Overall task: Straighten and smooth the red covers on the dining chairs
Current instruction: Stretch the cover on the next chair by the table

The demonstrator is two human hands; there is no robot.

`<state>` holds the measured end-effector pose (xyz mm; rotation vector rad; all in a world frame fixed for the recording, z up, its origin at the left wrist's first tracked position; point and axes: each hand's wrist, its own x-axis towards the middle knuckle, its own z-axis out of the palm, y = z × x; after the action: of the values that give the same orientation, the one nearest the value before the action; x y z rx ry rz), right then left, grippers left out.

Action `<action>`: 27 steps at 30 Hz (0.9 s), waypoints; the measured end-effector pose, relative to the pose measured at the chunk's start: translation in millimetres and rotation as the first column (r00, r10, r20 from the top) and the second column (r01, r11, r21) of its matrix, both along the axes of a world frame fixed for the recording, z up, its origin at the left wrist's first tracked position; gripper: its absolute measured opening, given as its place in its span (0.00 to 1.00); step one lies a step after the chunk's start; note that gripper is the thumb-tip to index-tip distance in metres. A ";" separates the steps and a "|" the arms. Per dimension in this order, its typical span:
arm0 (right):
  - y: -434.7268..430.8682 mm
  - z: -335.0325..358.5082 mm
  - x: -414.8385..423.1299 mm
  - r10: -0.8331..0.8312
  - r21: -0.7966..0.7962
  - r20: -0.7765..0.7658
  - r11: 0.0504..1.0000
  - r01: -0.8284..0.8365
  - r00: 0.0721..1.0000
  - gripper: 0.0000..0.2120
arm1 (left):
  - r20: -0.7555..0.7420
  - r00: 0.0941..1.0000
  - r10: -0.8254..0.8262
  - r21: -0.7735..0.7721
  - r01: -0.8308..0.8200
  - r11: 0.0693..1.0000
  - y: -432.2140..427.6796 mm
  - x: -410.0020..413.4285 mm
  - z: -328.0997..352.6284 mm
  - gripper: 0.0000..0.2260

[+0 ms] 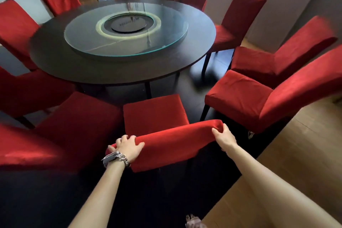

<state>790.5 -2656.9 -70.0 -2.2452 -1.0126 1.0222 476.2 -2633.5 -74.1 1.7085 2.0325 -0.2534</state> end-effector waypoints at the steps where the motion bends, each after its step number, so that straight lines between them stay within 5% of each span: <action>1: -7.1 2.6 1.5 0.065 -0.009 0.031 0.998 -0.065 0.997 0.32 | 0.020 0.997 -0.071 -0.030 0.072 0.997 -1.6 10.3 -0.2 0.27; 12: -67.1 11.3 16.9 0.244 -0.061 0.141 0.969 -0.238 0.959 0.22 | 0.242 0.875 -0.420 -0.073 0.448 0.891 -13.7 100.1 19.0 0.33; 27: -100.2 34.6 167.5 -0.011 -0.018 0.257 1.000 0.017 0.966 0.14 | 0.269 0.798 -0.539 0.118 0.529 0.841 10.2 256.7 41.9 0.31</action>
<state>958.0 -2757.0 -35.4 -2.4435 -1.0933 0.7500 732.9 -2623.3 -32.2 2.1745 1.3150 -0.1287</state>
